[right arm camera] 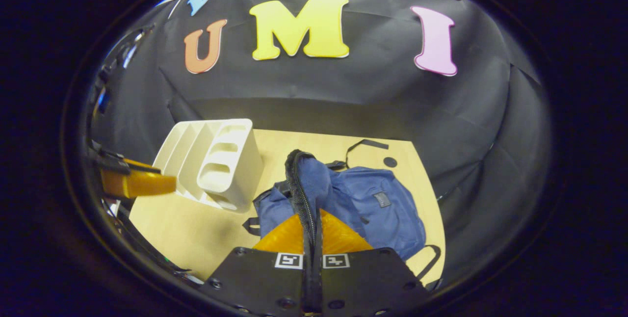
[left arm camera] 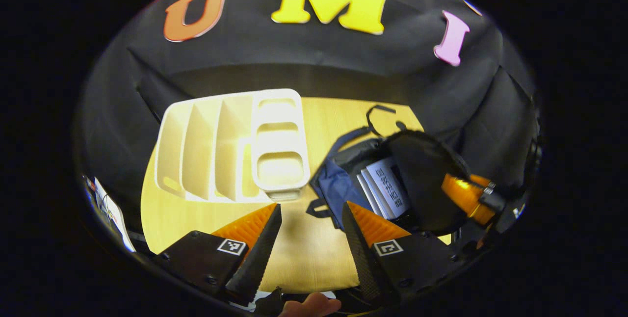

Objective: Open the schoolbag, grab two books from the bookshelf and put them into the schoolbag.

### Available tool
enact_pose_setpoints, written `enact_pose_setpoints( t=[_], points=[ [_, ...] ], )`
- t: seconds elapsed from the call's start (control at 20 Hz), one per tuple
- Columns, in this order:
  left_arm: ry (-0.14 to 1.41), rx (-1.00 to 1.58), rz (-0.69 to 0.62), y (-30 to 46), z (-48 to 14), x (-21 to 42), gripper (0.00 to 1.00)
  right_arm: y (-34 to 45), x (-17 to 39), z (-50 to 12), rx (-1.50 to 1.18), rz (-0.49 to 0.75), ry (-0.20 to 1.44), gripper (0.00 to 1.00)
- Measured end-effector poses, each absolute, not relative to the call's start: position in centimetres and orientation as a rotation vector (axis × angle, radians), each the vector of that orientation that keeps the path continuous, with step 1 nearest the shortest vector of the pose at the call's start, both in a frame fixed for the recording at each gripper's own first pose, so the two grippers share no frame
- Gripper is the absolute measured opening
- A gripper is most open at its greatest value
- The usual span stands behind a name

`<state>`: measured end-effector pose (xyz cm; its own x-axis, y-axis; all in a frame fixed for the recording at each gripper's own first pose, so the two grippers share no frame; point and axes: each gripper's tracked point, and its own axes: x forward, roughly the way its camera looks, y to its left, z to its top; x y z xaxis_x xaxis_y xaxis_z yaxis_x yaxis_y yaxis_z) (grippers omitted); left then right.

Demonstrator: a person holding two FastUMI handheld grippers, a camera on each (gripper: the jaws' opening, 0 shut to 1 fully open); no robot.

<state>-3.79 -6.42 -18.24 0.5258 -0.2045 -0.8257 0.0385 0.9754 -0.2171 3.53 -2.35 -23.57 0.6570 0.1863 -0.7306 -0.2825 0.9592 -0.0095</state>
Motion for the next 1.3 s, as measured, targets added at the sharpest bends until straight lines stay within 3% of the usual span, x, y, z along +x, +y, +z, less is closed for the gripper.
enact_pose_setpoints(
  t=[0.4,0.7,0.85,0.95,1.1,1.3],
  points=[
    [0.675,-0.078,-0.105,-0.7,-9.9,-2.0,0.81,4.4,1.4,-30.8,-0.127,0.376,0.860,0.00],
    [0.543,-0.056,0.004,4.8,-6.0,-1.8,0.89,6.4,0.6,-36.8,-0.127,0.376,0.917,0.01],
    [0.503,-0.050,0.040,6.9,-5.1,-2.0,0.99,7.0,0.3,-38.7,-0.112,0.361,0.946,0.04],
    [0.503,-0.058,0.050,7.6,-5.1,-2.2,0.99,8.0,0.1,-39.1,-0.099,0.380,0.955,0.15],
    [0.514,-0.084,0.049,7.8,-5.3,-2.4,0.99,9.9,-0.7,-39.1,-0.052,0.429,0.961,0.60],
    [0.475,-0.080,0.063,8.4,-4.8,-1.9,0.99,11.0,-0.7,-36.0,-0.044,0.441,0.880,0.91]
  ],
)
